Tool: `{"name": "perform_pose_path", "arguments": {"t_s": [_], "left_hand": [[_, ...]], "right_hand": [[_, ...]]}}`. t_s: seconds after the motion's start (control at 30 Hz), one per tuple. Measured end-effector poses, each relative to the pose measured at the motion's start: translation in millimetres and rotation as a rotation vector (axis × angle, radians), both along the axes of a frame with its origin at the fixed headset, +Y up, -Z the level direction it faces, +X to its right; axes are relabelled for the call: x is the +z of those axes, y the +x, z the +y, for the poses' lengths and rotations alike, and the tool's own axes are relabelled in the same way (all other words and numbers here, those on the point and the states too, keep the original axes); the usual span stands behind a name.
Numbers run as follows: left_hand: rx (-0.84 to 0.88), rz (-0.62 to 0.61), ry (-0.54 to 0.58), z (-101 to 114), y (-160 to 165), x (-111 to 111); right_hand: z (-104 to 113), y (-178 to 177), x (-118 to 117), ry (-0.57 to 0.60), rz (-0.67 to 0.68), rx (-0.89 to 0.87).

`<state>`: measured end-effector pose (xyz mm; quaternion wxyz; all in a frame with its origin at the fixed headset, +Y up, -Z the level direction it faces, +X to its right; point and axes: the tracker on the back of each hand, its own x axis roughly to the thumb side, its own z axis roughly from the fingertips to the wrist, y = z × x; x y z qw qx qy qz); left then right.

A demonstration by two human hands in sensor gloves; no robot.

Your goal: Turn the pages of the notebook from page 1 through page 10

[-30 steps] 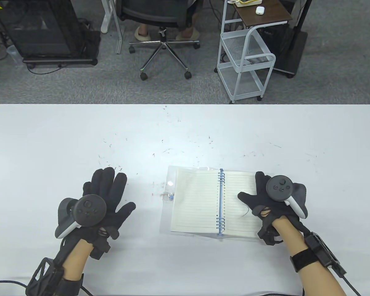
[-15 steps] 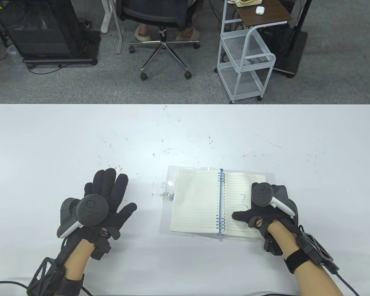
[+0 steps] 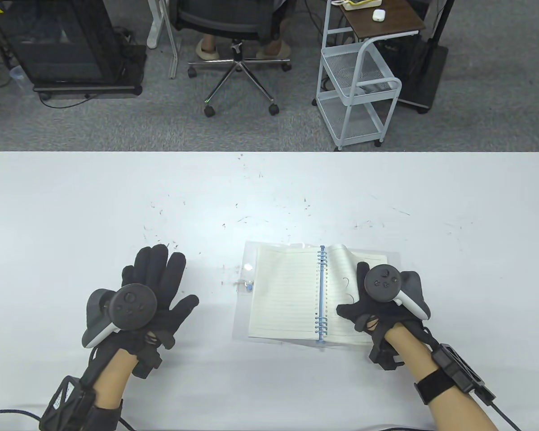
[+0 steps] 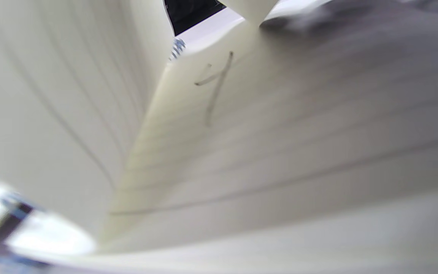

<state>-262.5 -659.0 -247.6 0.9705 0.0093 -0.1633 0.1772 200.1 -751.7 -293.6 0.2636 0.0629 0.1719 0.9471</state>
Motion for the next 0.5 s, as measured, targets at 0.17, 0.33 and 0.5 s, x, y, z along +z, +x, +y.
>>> {"name": "perform_pose_path", "arguments": {"t_s": [0.17,0.33,0.5], "left_hand": [[0.002,-0.002,0.002,0.1,-0.1,0.0],[0.005,-0.001,0.005,0.2,-0.9,0.1],[0.008,0.0,0.005,0.3,-1.2,0.5]], "right_hand": [[13.5,10.5,2.8,-0.025,-0.096,-0.137],[25.9,37.8,4.8,-0.005,-0.296,-0.296],[30.4,62.2,8.5,0.002,-0.496,-0.47]]}}
